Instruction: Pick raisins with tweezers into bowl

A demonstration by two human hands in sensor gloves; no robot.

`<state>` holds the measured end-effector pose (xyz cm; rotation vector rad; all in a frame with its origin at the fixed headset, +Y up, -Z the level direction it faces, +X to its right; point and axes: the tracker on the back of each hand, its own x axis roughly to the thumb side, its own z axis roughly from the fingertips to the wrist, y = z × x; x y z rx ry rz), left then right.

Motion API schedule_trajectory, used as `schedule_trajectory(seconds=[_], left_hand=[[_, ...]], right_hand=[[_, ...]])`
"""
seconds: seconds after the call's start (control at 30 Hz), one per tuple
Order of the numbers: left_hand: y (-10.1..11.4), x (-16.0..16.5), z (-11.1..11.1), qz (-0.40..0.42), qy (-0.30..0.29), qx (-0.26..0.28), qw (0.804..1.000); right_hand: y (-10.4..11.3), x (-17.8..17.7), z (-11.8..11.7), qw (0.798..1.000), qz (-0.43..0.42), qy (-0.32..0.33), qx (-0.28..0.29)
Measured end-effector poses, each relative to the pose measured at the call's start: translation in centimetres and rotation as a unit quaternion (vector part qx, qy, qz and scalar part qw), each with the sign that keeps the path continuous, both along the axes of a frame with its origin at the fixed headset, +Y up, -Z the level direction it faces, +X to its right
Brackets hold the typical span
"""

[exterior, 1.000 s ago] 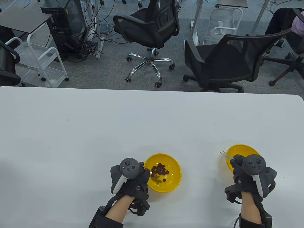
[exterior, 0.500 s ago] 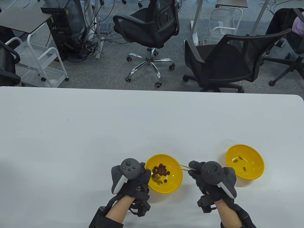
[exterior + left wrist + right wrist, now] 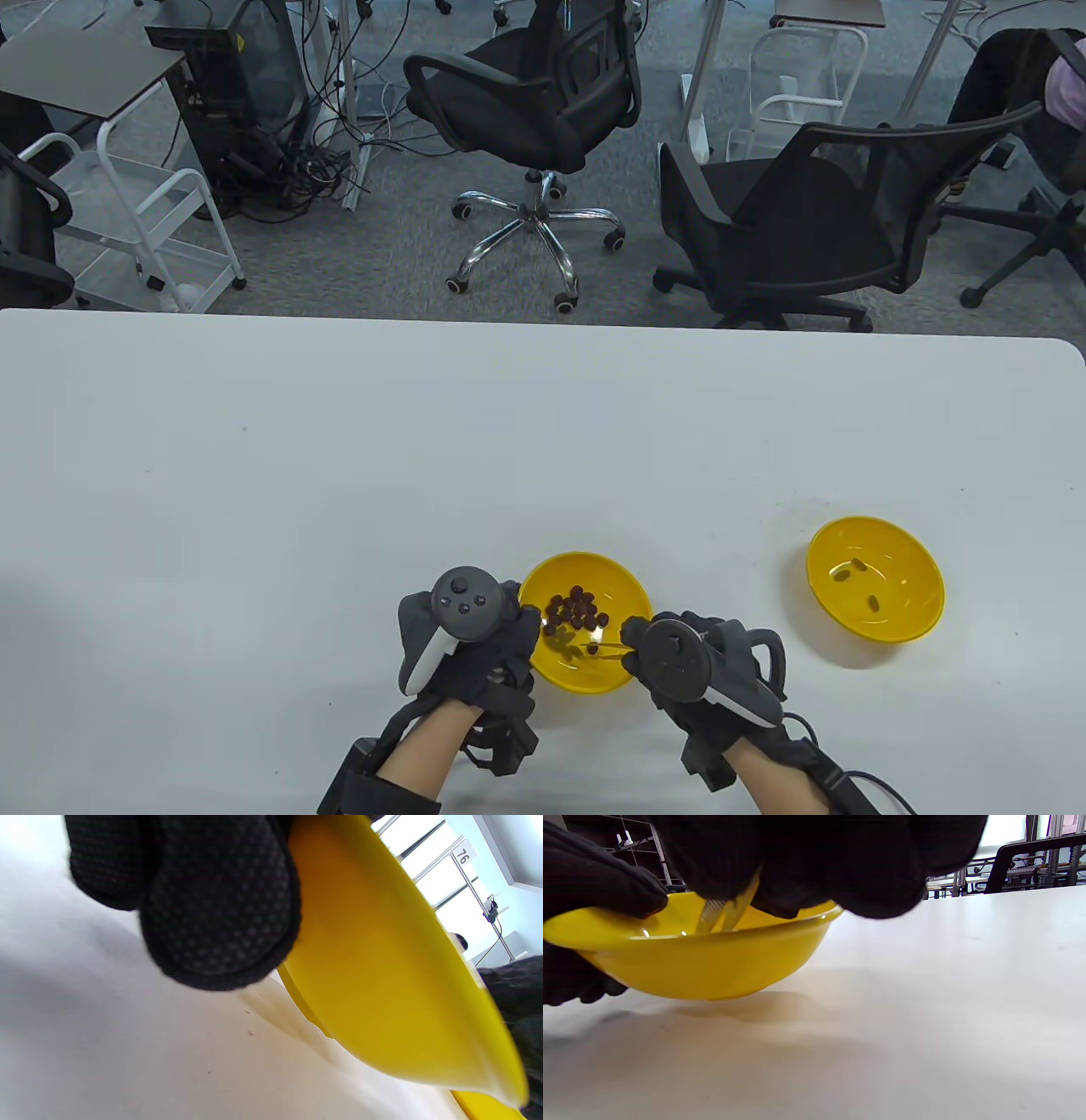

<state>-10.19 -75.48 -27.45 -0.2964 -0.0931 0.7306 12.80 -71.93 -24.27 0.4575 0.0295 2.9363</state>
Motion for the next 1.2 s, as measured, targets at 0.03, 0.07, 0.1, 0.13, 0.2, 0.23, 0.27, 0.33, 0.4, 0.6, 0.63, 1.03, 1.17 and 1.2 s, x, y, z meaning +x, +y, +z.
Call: schedule_trajectory(seconds=[0.03, 0.07, 0.1, 0.13, 0.2, 0.23, 0.27, 0.33, 0.4, 0.6, 0.63, 1.03, 1.17, 1.2], left_hand=[[0.0, 0.0, 0.0, 0.0, 0.0, 0.0, 1.0], [0.0, 0.0, 0.0, 0.0, -0.001, 0.0, 1.0], [0.0, 0.1, 0.0, 0.0, -0.001, 0.0, 1.0], [0.0, 0.1, 0.0, -0.001, -0.002, -0.001, 1.0], [0.0, 0.1, 0.0, -0.001, -0.002, -0.002, 1.0], [0.0, 0.1, 0.0, -0.002, -0.002, -0.002, 1.0], [0.0, 0.1, 0.0, -0.001, -0.002, -0.002, 1.0], [0.0, 0.1, 0.0, -0.001, -0.002, -0.002, 1.0], [0.0, 0.1, 0.0, -0.001, -0.002, -0.001, 1.0], [-0.1, 0.1, 0.0, -0.001, -0.001, -0.001, 1.0], [-0.1, 0.1, 0.0, -0.001, -0.001, -0.001, 1.0], [-0.1, -0.1, 0.0, -0.003, 0.005, -0.003, 1.0], [-0.1, -0.2, -0.1, -0.003, 0.007, -0.004, 1.0], [-0.1, -0.2, -0.1, -0.003, 0.007, -0.004, 1.0]], right_hand=[[0.0, 0.0, 0.0, 1.0, 0.001, 0.001, 0.001], [-0.1, -0.1, 0.0, 1.0, 0.004, 0.001, 0.0], [-0.2, -0.1, 0.0, 1.0, 0.006, 0.002, 0.0], [-0.2, -0.2, 0.0, 1.0, 0.008, 0.002, 0.0], [-0.3, -0.3, 0.0, 1.0, 0.01, 0.004, 0.002], [-0.3, -0.4, 0.0, 1.0, 0.011, 0.004, 0.006], [-0.3, -0.4, 0.1, 1.0, 0.012, 0.004, 0.009], [-0.2, -0.4, 0.1, 1.0, 0.019, 0.003, 0.013], [-0.1, -0.4, 0.1, 1.0, 0.017, 0.002, 0.019], [0.4, 0.3, -0.1, 1.0, -0.003, -0.01, 0.024], [0.6, 0.5, -0.1, 1.0, -0.009, -0.013, 0.025], [2.0, 8.1, -2.7, 0.979, -0.137, -0.149, 0.025], [1.9, 11.5, -3.4, 0.962, -0.172, -0.213, 0.022], [1.9, 12.2, -3.5, 0.957, -0.179, -0.226, 0.022]])
